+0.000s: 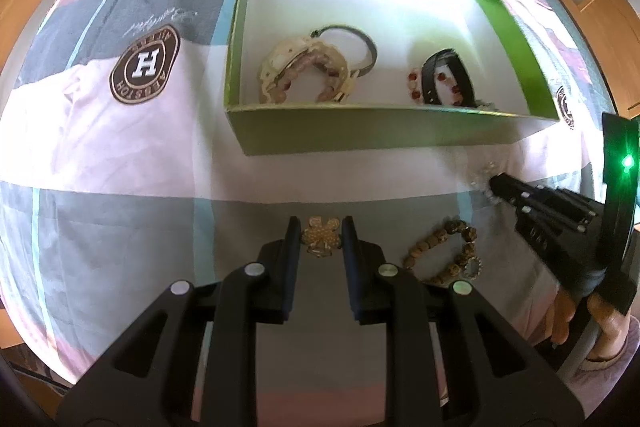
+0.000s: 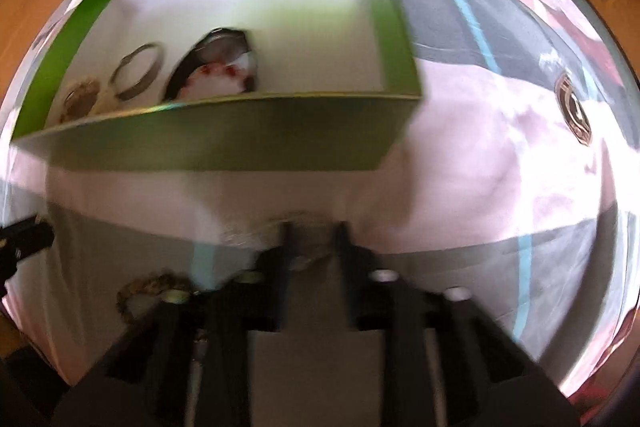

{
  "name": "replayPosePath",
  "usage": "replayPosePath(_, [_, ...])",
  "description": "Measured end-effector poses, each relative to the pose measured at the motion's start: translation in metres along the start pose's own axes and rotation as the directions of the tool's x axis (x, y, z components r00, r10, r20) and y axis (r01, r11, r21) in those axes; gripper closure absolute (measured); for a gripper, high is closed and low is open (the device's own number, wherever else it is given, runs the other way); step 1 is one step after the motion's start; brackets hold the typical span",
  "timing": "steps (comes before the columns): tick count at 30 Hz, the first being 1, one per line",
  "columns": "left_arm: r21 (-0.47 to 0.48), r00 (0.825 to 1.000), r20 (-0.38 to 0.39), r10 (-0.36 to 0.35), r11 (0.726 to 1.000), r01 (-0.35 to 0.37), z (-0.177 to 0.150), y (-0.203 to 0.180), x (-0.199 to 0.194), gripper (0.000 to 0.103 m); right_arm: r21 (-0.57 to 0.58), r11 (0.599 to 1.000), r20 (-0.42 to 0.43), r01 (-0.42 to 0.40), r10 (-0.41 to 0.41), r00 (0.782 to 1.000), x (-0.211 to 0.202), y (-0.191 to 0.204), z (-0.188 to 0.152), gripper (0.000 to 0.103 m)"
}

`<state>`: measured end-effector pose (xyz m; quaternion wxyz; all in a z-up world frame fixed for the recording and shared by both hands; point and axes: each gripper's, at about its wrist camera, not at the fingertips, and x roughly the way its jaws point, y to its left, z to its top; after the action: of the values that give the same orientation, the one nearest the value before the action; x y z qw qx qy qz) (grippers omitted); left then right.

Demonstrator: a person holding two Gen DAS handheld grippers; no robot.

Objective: Organize jewelry
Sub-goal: 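Carry the brooch and crystal bracelet into the box and open both tools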

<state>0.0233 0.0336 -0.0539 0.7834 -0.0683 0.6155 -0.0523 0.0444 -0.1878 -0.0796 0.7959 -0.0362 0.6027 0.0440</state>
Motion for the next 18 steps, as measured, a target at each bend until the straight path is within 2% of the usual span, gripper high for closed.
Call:
replayPosePath(2, [0.01,0.999,0.031,-0.008,1.0,0.008,0.0,-0.002,-0.007,0.082,-0.034,0.999,0.001,-0.016,0.016,1.0,-0.002,0.008,-0.001,0.096])
replayPosePath(5, [0.031,0.994,0.111,-0.008,1.0,0.004,0.001,-0.006,-0.025,0.082,-0.033,0.995,0.013,-0.092,0.093,0.996,-0.011,0.014,0.001,0.096])
replayPosePath(9, [0.075,0.973,0.229,-0.001,0.997,-0.017,0.003,-0.015,-0.049,0.082,-0.061,0.987,0.078,-0.15,0.155,0.985,-0.039,0.019,0.004,0.096])
replayPosePath(11, [0.079,0.967,0.253,-0.033,0.997,0.014,0.009,-0.015,-0.056,0.082,-0.069,0.982,0.103,-0.174,0.181,0.978,-0.054,0.022,0.007,0.096])
replayPosePath(14, [0.07,0.948,0.316,-0.023,0.998,0.001,0.023,-0.014,-0.068,0.082,-0.075,0.976,0.201,-0.204,0.215,0.956,-0.09,0.024,0.009,0.096])
replayPosePath(17, [0.061,0.93,0.365,-0.049,0.998,0.028,0.034,-0.01,-0.072,0.082,-0.058,0.972,0.34,-0.228,0.234,0.911,-0.122,0.019,0.015,0.096])
replayPosePath(18, [0.05,0.93,0.365,-0.051,0.998,0.035,0.036,-0.008,-0.071,0.082,-0.046,0.973,0.384,-0.226,0.226,0.895,-0.131,0.022,0.018,0.096])
